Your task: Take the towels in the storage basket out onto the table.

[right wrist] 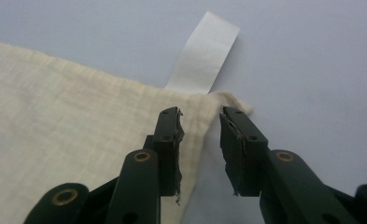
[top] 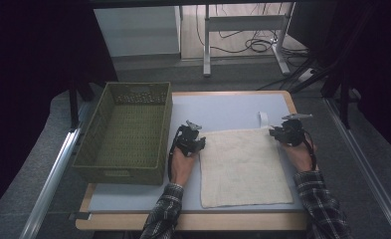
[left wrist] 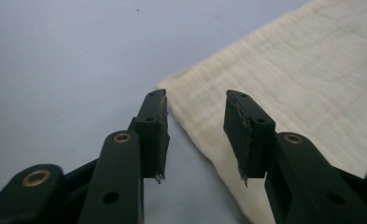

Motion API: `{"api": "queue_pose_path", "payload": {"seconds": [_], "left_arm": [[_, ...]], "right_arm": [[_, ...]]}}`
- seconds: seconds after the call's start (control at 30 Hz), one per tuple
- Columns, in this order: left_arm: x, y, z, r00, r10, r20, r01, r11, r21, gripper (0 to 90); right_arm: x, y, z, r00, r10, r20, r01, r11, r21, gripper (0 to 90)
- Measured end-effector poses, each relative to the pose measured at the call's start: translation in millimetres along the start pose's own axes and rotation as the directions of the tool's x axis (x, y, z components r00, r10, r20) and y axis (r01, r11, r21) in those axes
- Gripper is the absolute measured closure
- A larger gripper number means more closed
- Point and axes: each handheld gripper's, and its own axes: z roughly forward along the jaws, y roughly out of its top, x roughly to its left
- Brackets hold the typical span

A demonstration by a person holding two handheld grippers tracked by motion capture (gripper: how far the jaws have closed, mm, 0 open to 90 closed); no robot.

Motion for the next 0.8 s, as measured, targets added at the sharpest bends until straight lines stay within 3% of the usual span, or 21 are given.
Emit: {"api": "queue_pose_path", "payload": {"seconds": [0.27,0.4,0.53,0.67,0.8], "left_arm": [[7.5,6.8,19.2,0.9998,-0.006,-0.017,0.006,0.9999,0.016,58.0],[11.5,8.3,23.1,0.9997,-0.013,-0.019,0.013,0.9999,0.01,53.6],[18.1,7.8,25.0,0.9993,-0.036,0.008,0.036,0.9994,0.003,53.1],[16.7,7.1,24.9,0.9989,-0.041,0.02,0.041,0.9991,-0.001,60.4],[19.3,5.9,23.8,0.9962,-0.071,0.051,0.071,0.9975,-0.002,71.0]], "right_arm": [[-4.6,10.5,11.6,0.9999,0.012,0.01,-0.012,1.0,-0.004,67.5],[-1.9,13.5,19.9,0.9997,-0.009,0.022,0.008,0.999,0.035,67.6],[-1.1,13.4,24.5,0.9997,-0.011,0.021,0.01,0.998,0.056,69.4],[1.5,13.3,24.5,1.0,0.005,-0.003,-0.004,0.998,0.062,84.0],[6.1,14.6,24.0,0.9999,0.011,0.01,-0.011,0.997,0.075,86.4]]}}
